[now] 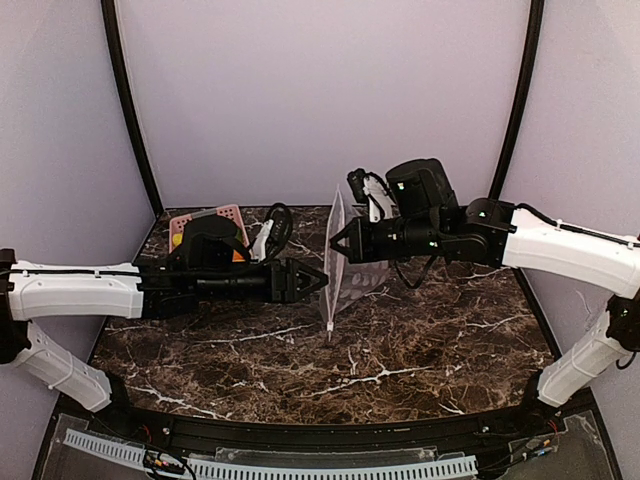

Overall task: Place the food in the zip-top bag and seal the zipper
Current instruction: Adjust the zipper food storage bag at the center of the board.

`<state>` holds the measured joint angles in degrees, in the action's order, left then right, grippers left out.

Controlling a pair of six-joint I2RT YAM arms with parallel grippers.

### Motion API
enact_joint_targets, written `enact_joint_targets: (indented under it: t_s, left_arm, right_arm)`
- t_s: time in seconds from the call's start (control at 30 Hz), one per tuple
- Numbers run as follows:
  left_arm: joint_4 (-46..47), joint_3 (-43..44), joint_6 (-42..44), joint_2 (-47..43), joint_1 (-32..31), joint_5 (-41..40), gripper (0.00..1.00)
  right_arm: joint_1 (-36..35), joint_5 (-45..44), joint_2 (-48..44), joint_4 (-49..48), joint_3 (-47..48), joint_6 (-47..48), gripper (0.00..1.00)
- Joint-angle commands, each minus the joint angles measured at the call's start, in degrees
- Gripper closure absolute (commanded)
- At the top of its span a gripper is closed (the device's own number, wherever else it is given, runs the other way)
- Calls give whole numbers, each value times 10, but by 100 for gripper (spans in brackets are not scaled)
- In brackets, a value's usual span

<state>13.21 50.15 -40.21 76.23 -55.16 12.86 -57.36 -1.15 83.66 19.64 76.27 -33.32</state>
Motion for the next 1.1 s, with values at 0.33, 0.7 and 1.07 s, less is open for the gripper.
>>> enact_joint_targets:
  t_s: [0.33,0.7,1.07]
  left_arm:
    - [-11,64,20,39,-25,-93,54]
    - [-116,115,68,61,-57,-229,88]
    - [-198,143,122,43,-72,-414,96]
  right_arm:
    - [-3,9,9,-24,0,-4,100]
    - [-4,-29,12,11,3,-1,100]
    - [-18,-79,18,71,29,2,100]
